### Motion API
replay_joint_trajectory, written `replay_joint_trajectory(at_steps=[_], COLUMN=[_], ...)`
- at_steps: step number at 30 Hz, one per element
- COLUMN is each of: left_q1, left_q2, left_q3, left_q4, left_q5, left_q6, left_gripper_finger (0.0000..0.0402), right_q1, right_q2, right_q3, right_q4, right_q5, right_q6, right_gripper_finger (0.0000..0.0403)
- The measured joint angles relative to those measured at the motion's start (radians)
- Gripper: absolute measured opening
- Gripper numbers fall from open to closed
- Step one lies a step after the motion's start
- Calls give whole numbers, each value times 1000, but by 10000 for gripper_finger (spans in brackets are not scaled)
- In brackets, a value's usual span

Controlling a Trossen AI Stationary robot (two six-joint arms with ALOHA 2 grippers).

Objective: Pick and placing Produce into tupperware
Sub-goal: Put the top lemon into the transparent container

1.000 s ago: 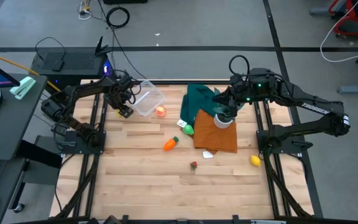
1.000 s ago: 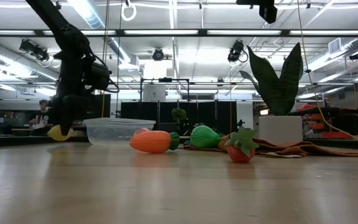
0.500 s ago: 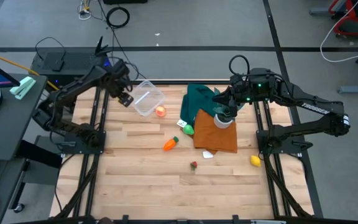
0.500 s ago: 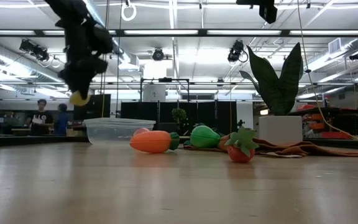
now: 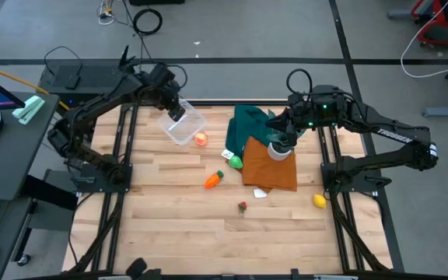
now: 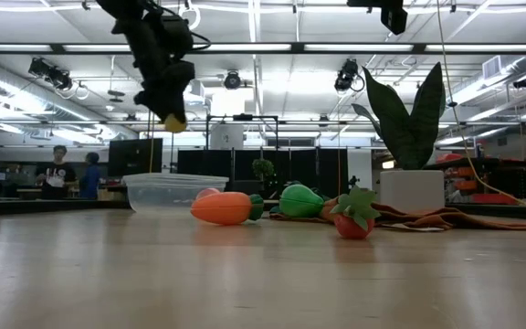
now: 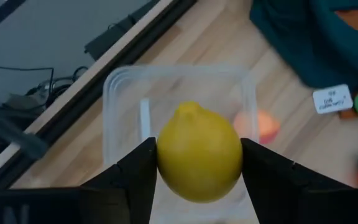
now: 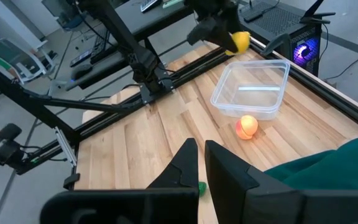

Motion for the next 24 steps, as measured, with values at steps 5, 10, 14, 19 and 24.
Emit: replay_joint_trajectory(at_steps=[5, 10, 14, 19, 24], left_q1=[-24, -27, -27, -32, -33], left_q2=[78, 160, 217, 272, 318], left_q3=[0, -1, -1, -1, -1], left_q4=[20, 19, 23, 27, 12], left_q5=[-1, -29, -51, -53, -49], left_q6=[-1, 0, 18, 18, 18], left_gripper_finger=[208, 208, 208, 208, 208], right_q1=[0, 0, 0, 0, 0], right_q2=[0, 0, 0, 0, 0], right_q3=[0, 0, 0, 0, 0], right_q4=[0, 0, 0, 0, 0], right_q5=[0, 0, 0, 0, 0], right_q6=[0, 0, -1, -1, -3], right_gripper_finger=[0, 0, 0, 0, 0])
